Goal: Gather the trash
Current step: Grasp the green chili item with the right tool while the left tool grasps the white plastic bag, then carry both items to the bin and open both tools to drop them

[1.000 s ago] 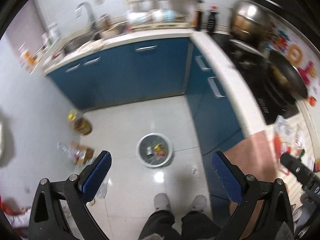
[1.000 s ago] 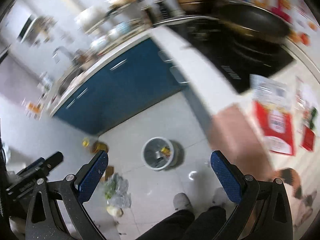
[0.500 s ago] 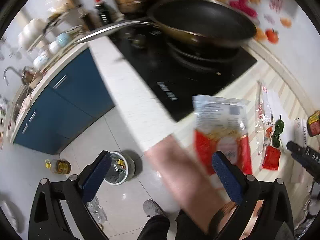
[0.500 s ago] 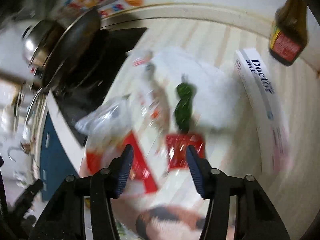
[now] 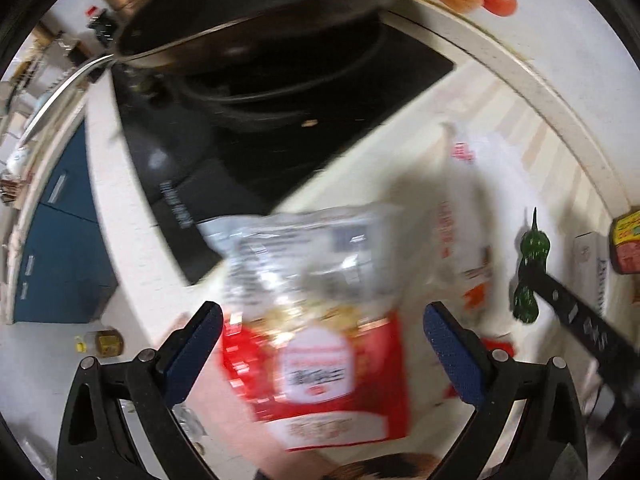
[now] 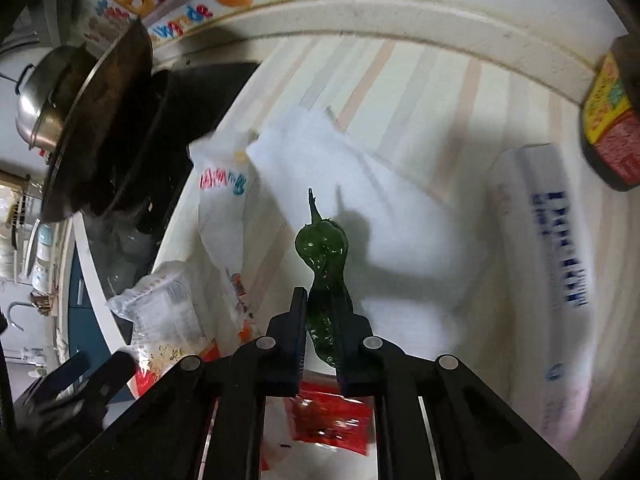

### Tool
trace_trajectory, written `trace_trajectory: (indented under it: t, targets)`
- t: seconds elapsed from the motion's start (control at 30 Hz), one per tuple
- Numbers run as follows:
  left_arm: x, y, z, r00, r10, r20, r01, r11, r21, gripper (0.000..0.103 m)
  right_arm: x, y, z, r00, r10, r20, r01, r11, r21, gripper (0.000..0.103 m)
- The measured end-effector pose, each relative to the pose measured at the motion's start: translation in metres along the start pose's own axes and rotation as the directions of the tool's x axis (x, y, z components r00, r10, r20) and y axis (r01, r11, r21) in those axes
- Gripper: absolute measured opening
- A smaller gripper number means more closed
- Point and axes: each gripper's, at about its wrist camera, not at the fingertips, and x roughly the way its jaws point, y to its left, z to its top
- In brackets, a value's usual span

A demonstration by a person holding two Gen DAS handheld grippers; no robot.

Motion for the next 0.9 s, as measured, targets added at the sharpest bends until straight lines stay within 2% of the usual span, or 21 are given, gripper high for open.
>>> trace_trajectory:
  t: [0.1,0.17,0.27,0.3,0.33,0.37,0.4,0.43,0.47,0.5,0.53,0.67,0.73,0.9]
  targets:
    - [0.010,-0.024,0.014,0.994,-0.103,-0.038,0.103,0.995,-0.001,0.102,-0.017,-0.016,0.003,0.999,0.011,0.034,-0.012,1.000,0.021,0.012]
    - [0.022,-0.040,0.025,0.981,-0.177,-0.079,0.177,0.984,-0.014,0.102,-0.026,-0.028,0.009,0.998,0.011,0.057,-0.013,0.999,0.037,0.012]
    - [0.040,-0.063,0.040,0.965,-0.228,-0.126,0.227,0.974,-0.022,0.099,-0.032,-0.040,0.023,0.997,0.005,0.079,-0.009,0.999,0.053,0.011]
    - [0.046,-0.067,0.043,0.963,-0.231,-0.138,0.230,0.973,-0.019,0.087,-0.032,-0.042,0.026,0.997,0.001,0.081,-0.006,0.998,0.058,0.011]
    - [0.051,-0.073,0.045,0.962,-0.226,-0.155,0.227,0.974,-0.011,0.068,-0.032,-0.045,0.028,0.997,-0.003,0.083,-0.002,0.998,0.062,0.011]
    - [0.057,-0.078,0.047,0.961,-0.220,-0.170,0.223,0.975,-0.003,0.056,-0.032,-0.048,0.030,0.996,-0.007,0.087,0.001,0.998,0.068,0.011]
    - [0.062,-0.082,0.049,0.960,-0.210,-0.185,0.216,0.976,0.008,0.030,-0.034,-0.054,0.029,0.996,-0.010,0.090,0.003,0.997,0.073,0.011]
    - [0.064,-0.084,0.049,0.961,-0.200,-0.191,0.207,0.978,0.020,0.019,-0.034,-0.055,0.030,0.996,-0.011,0.093,0.004,0.997,0.077,0.011]
    - [0.061,-0.087,0.048,0.966,-0.191,-0.176,0.201,0.979,0.042,0.018,-0.036,-0.058,0.032,0.995,-0.012,0.096,0.004,0.997,0.081,0.011]
    - [0.058,-0.089,0.047,0.971,-0.180,-0.159,0.192,0.979,0.065,0.007,-0.039,-0.061,0.032,0.995,-0.011,0.099,0.003,0.997,0.082,0.011]
    - [0.053,-0.090,0.045,0.976,-0.166,-0.141,0.179,0.980,0.088,0.002,-0.042,-0.063,0.032,0.995,-0.011,0.104,0.003,0.997,0.082,0.011]
    - [0.025,-0.083,0.038,0.980,-0.187,-0.074,0.194,0.976,0.102,0.001,-0.054,-0.061,0.028,0.993,-0.008,0.121,-0.001,0.997,0.077,0.011]
    - [0.002,-0.075,0.034,0.982,-0.190,-0.016,0.191,0.976,0.108,0.001,-0.063,-0.059,0.024,0.991,-0.009,0.134,0.000,0.998,0.068,0.010]
    - [-0.052,-0.033,0.016,0.971,-0.215,0.101,0.205,0.974,0.097,0.001,-0.093,-0.033,0.009,0.985,0.002,0.170,-0.006,1.000,0.023,0.010]
